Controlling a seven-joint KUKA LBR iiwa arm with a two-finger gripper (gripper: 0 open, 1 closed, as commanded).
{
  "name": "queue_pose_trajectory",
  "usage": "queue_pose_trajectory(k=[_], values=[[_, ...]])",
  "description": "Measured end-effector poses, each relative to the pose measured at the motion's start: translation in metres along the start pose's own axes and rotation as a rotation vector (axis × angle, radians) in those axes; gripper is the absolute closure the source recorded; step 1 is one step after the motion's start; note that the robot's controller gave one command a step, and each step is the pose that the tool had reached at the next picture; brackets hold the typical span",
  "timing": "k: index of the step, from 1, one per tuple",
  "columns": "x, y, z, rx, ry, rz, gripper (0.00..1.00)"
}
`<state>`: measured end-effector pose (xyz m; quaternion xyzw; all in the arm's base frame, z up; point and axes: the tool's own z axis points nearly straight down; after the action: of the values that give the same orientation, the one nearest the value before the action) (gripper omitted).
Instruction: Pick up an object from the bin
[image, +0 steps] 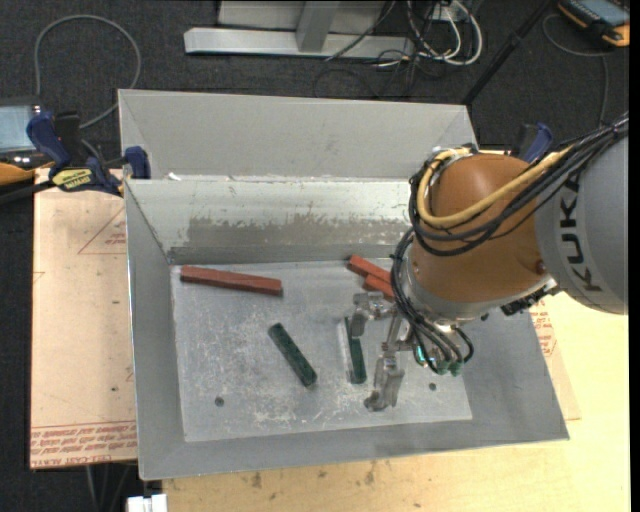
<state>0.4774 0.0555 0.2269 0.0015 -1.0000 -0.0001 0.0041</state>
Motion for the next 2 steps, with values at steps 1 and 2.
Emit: queue_pose_trajectory(k=[1, 2], values=[[-0.050, 0.046, 0.159, -0.002, -0.005, 0.382, 0.00], [-0.057, 0.039, 0.126, -0.004, -0.011, 0.483, 0.00]])
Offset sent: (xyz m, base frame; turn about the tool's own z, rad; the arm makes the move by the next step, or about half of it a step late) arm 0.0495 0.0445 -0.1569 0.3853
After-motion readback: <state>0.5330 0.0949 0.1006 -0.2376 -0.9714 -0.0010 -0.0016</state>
